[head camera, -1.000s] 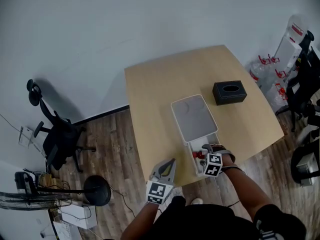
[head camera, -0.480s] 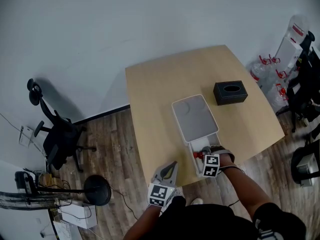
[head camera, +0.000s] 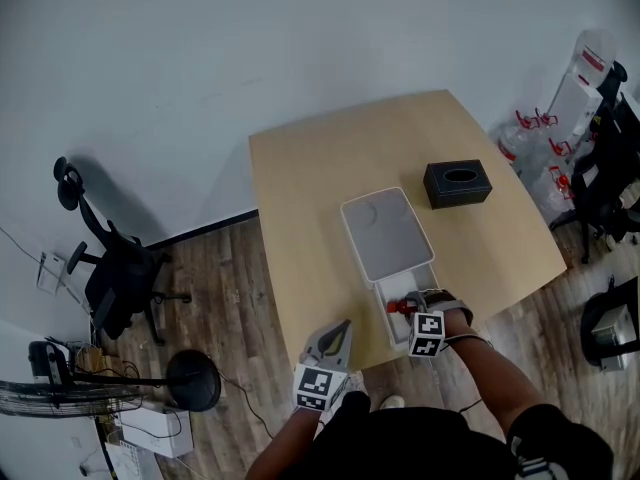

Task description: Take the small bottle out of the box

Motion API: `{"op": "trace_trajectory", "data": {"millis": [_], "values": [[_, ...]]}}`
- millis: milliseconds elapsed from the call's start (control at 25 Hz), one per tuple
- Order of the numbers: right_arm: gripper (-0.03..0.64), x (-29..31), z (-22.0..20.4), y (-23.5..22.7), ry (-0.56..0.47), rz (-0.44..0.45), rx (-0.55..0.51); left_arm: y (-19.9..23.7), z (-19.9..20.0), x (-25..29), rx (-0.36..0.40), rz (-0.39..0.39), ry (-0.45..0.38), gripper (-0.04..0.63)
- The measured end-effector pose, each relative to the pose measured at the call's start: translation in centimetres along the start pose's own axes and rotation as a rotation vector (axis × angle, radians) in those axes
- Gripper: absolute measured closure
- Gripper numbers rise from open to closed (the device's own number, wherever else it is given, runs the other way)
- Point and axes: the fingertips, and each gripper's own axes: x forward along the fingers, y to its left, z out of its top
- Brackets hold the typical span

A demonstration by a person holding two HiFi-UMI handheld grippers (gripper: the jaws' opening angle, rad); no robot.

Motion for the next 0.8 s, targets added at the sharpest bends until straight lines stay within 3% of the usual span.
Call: {"op": "trace_trajectory", "data": {"millis": [480,800], "values": [[0.410,-9.4,2.9,-5.6,-0.215,-0.361,0.119,-1.7,0.8,0.3,0.027,-0.026,0.000,0.586],[0.410,-17.7,4.9,-9.1,-0.423,-0.598,0.317,-2.8,2.8,0.9,0.050,-0.037,-0.038,0.585]]}}
